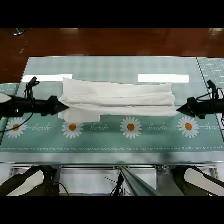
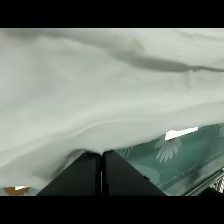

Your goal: Fold the shirts.

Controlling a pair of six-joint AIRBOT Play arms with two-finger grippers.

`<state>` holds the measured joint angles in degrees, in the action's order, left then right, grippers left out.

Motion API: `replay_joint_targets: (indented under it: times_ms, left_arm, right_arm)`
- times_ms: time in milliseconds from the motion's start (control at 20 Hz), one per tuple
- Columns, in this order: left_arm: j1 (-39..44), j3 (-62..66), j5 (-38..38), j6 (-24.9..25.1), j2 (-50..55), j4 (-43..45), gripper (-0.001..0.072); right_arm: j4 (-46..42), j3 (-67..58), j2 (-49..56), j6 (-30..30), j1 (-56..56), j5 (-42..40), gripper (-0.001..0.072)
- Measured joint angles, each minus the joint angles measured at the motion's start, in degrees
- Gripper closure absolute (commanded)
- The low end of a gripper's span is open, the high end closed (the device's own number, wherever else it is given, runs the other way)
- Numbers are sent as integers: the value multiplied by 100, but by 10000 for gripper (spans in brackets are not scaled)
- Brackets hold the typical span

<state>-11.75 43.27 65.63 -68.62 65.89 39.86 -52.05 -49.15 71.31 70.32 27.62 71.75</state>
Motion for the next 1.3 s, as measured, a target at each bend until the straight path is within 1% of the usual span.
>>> replay_joint_targets:
  times_ms: [150, 350, 450, 600, 650, 700, 750, 800, 950, 1150, 1300]
  left_arm:
    - [269, 1038, -116, -127, 791, -11, 689]
    - [431, 2625, -83, -560, 2037, 118, 689]
    - [459, 3418, 87, -841, 2634, 348, 689]
    - [476, 4188, 442, -1084, 3373, 614, 688]
    - [479, 4334, 490, -1132, 3578, 682, 651]
    - [479, 4437, 511, -1147, 3722, 726, 448]
    - [470, 4513, 514, -1187, 3832, 748, -1]
    - [455, 4577, 511, -1202, 3919, 776, 4]
    - [264, 4889, 826, -1189, 4030, 1045, 5]
    - [-402, 5139, 1495, -1556, 3751, 2319, 5]
    - [-894, 4732, 1458, -1766, 3145, 2789, 5]
  right_arm:
    - [-13, -758, 448, 299, -415, -192, 682]
    - [-7, -1762, 1204, 627, -776, -317, 683]
    - [4, -2205, 1574, 767, -844, -367, 682]
    - [92, -2658, 2076, 883, -896, -420, 681]
    - [111, -2734, 2221, 909, -903, -466, 658]
    - [146, -2796, 2361, 942, -907, -507, 383]
    - [164, -2835, 2485, 990, -907, -568, 64]
    - [170, -2863, 2573, 1016, -894, -597, 91]
    - [127, -2994, 2688, 997, -721, -566, 92]
    - [-144, -3117, 2673, 966, -236, -83, 92]
    - [-306, -3145, 2769, 916, -42, 240, 92]
